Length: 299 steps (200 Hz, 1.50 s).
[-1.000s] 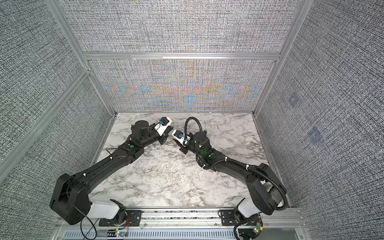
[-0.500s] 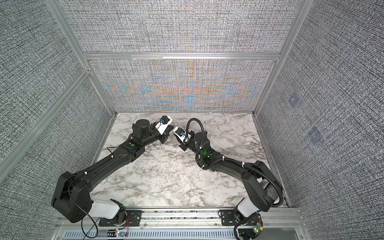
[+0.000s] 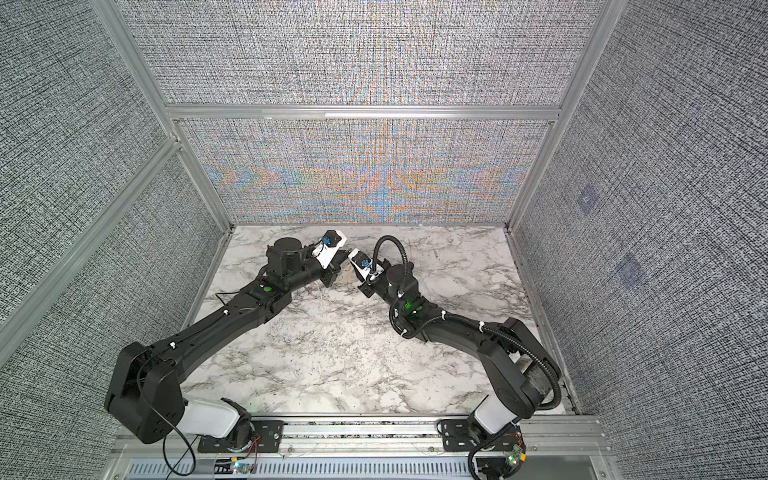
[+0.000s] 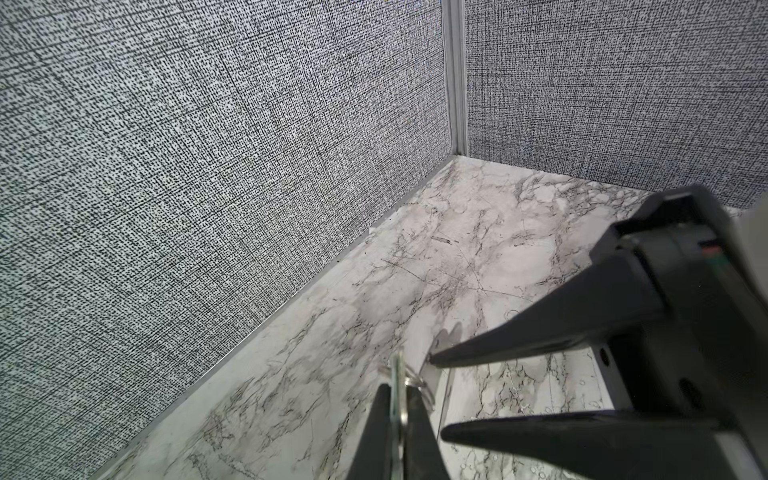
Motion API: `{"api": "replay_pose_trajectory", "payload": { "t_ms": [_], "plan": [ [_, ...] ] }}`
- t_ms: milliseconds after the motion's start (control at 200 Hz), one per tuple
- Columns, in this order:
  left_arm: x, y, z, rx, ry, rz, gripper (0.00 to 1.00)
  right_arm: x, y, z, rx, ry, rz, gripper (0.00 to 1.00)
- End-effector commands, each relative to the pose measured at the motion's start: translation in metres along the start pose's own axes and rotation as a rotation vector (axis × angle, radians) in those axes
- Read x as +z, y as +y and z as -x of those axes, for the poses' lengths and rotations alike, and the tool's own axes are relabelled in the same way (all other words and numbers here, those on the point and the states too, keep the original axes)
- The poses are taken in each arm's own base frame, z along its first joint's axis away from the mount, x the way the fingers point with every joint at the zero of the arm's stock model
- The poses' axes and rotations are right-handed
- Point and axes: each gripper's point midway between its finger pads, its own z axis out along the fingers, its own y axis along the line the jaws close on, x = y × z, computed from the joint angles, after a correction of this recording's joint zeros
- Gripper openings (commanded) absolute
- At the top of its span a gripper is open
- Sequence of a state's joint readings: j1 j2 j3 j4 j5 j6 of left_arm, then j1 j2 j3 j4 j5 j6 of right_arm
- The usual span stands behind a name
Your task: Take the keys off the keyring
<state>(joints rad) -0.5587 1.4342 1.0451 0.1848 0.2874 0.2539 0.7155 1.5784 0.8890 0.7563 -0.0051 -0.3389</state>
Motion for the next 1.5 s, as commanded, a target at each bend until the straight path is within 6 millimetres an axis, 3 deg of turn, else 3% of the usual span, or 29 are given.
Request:
{"api": "replay_pose_trajectory", "payload": {
  "t_ms": [0,785,895,1226,1491],
  "plan": [
    [0.001,0.001,0.007,-0.004,-0.017,0.004,0.0,0.0,-0.005,0.015,0.008,-0.065,-0.024,0.26],
    [0.01,-0.001,0.007,-0.012,-0.001,-0.005,0.0,0.006,-0.015,0.013,0.027,-0.05,-0.079,0.21],
    [0.011,-0.001,0.008,-0.013,0.001,-0.007,0.0,0.007,-0.015,0.006,0.024,-0.019,-0.086,0.21],
    [0.012,-0.001,0.007,-0.007,0.01,-0.013,0.0,0.006,-0.025,0.007,0.011,-0.017,-0.14,0.13],
    [0.013,-0.001,0.007,-0.004,0.014,-0.014,0.0,0.006,-0.018,0.01,0.003,-0.042,-0.104,0.1]
  ]
}}
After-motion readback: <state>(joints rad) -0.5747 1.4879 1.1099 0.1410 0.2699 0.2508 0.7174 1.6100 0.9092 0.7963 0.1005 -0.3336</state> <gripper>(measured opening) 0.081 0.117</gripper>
